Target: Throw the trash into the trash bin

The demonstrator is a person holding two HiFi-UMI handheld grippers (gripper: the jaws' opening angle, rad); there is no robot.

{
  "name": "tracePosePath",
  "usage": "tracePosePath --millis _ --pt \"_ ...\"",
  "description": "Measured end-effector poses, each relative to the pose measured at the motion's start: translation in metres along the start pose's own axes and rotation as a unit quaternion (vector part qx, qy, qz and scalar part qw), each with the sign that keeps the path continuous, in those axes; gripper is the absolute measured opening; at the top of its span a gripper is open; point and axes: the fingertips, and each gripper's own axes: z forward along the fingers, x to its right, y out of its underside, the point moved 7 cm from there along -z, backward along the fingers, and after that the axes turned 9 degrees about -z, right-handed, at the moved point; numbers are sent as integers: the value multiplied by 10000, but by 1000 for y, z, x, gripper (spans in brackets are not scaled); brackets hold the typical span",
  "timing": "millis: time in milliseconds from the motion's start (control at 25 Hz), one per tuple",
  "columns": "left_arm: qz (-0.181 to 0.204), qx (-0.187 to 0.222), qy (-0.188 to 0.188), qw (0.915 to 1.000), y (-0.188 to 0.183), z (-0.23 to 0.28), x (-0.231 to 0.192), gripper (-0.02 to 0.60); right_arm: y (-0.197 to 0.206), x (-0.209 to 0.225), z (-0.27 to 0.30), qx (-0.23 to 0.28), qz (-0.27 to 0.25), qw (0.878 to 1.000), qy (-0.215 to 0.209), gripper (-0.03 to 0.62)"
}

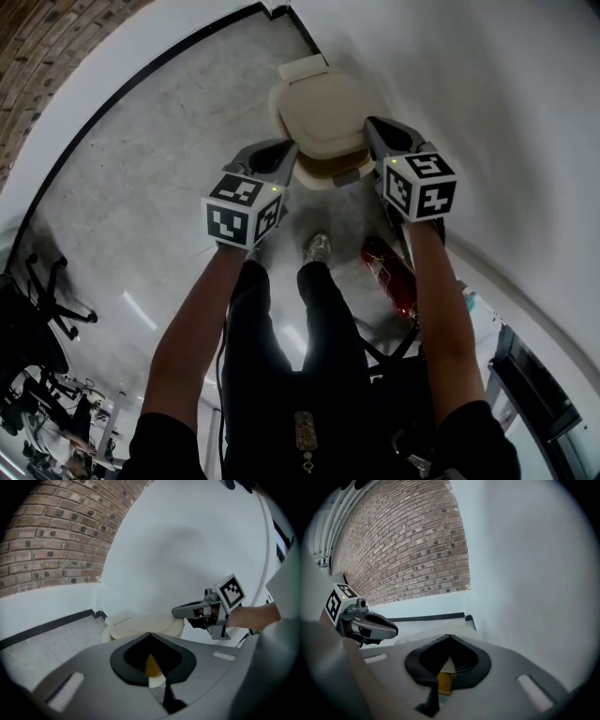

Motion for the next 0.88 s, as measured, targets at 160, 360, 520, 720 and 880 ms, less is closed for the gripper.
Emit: tracePosePath --millis 160,360,520,720,880 --pt "-1 -33 87 10000 13 19 12 3 31 -2 2 -95 69 9999 -122 2" --pt "-83 -347 40 9994 50 48 16 3 71 -2 16 -198 199 9991 -302 2" --pt "-142 -649 -160 9977 75 65 10 3 95 1 30 -281 256 9982 -467 2" --pt "-303 -860 -360 9952 92 78 4 3 115 2 41 -474 334 9972 -479 2" --pt "-272 -1001 -500 9933 100 81 1 3 121 -1 51 -642 228 9961 -560 2"
